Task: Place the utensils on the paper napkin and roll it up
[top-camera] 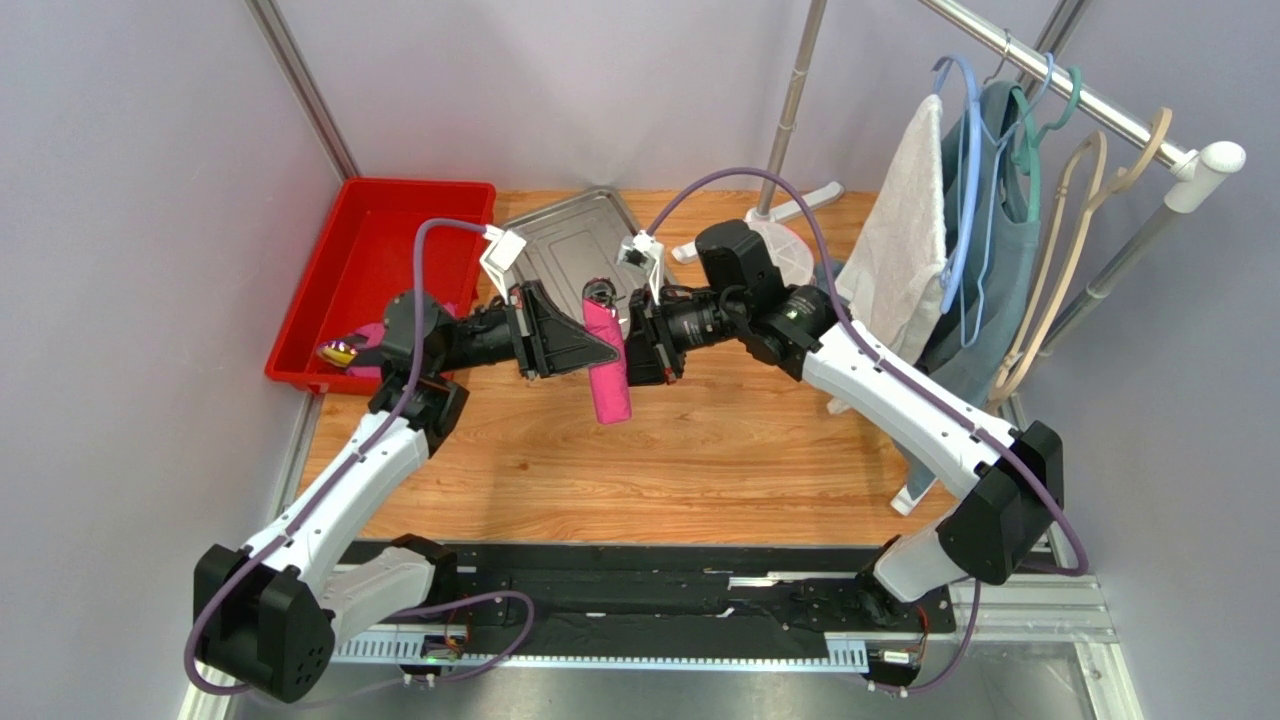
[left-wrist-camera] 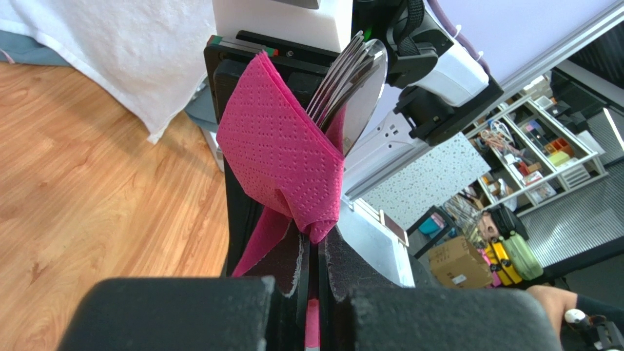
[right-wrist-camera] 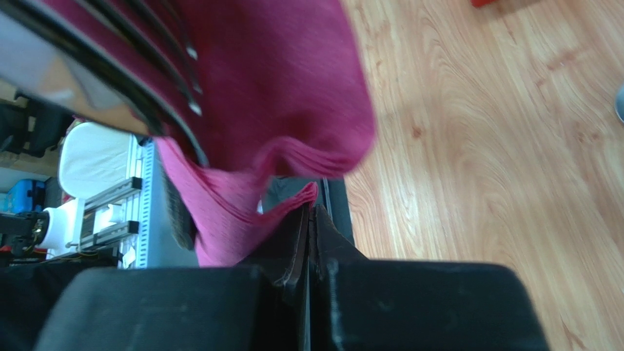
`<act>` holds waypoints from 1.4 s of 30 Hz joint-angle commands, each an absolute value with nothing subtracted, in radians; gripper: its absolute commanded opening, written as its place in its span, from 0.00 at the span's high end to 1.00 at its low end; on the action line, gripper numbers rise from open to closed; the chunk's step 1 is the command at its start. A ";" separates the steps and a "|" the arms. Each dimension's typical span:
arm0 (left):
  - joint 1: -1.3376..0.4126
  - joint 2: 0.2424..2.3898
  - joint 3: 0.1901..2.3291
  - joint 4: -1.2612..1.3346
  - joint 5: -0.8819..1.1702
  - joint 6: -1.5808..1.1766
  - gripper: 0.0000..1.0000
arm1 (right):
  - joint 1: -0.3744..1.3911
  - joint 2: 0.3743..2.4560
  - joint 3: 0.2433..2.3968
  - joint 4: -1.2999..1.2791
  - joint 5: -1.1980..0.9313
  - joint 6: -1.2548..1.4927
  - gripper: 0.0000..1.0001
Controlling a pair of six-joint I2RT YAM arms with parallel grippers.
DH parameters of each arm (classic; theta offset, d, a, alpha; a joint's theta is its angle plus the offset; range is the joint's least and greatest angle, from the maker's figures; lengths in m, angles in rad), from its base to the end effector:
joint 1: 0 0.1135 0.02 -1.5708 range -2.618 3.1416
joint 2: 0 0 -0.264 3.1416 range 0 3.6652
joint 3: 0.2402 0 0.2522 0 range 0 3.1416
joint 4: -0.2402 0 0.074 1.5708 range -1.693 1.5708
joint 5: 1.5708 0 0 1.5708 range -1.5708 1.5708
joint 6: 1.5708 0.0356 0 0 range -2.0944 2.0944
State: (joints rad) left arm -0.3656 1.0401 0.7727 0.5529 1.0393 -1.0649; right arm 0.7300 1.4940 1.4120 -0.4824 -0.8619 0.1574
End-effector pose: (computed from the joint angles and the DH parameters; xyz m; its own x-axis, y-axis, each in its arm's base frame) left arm 0.2008 -0.1097 0.3603 -0.7068 -0.2041 -0.6774 0.6922 -0.0020 -0.7217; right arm 0.2286 0.2408 0.3645 -0.5366 -0.3433 -0.7708 -0.8383 0.1126 0.5335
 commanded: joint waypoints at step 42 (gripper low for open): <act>-0.353 1.061 0.916 0.113 0.663 -0.689 1.00 | 0.547 1.407 1.411 -0.491 -0.775 0.437 0.50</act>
State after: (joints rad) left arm -0.3466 1.0595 0.8654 0.1028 0.6853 -0.6907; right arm 0.4881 1.3651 1.3903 -0.6033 -0.7391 0.3286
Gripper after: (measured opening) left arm 0.029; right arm 0.462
